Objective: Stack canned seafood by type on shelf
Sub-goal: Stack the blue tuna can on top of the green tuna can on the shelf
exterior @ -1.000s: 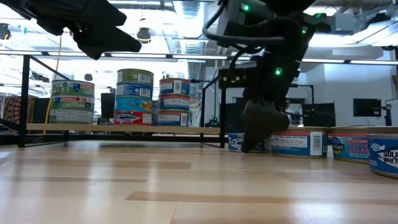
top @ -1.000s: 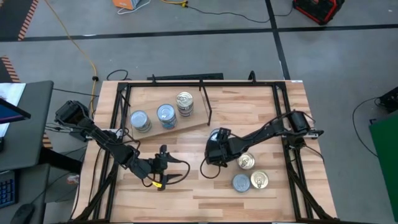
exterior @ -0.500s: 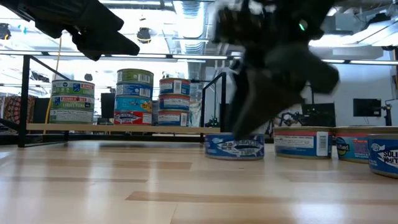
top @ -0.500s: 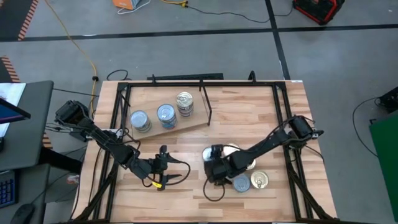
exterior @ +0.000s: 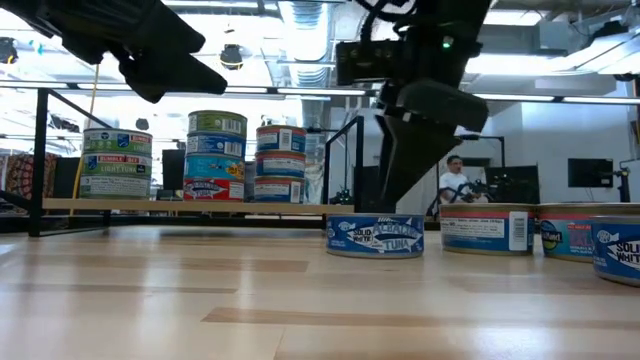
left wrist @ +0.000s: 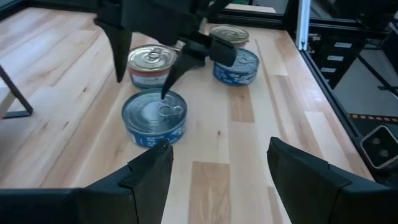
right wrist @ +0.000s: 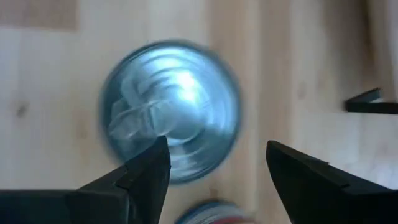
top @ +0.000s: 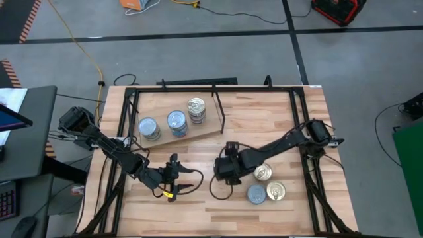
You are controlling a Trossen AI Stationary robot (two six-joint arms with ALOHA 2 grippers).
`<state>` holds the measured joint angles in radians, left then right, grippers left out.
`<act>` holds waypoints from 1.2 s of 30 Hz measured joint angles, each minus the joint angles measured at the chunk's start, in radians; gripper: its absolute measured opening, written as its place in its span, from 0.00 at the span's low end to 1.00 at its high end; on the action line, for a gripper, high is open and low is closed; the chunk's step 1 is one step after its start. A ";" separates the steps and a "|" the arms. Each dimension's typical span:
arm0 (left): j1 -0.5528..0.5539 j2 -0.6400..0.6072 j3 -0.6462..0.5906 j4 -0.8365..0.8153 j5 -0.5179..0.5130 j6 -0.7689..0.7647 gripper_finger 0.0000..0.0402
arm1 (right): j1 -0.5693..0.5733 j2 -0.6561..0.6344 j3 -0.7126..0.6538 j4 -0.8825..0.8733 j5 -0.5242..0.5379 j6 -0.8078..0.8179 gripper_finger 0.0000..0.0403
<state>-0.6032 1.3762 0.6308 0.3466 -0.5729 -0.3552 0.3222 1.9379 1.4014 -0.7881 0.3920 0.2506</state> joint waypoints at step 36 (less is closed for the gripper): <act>0.116 0.211 0.000 0.276 0.039 0.148 0.62 | 0.167 -0.134 -0.388 0.476 0.286 0.145 0.72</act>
<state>-0.4869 1.5871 0.6312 0.6229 -0.5339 -0.2073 0.4896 1.8036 1.0136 -0.3117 0.6784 0.3954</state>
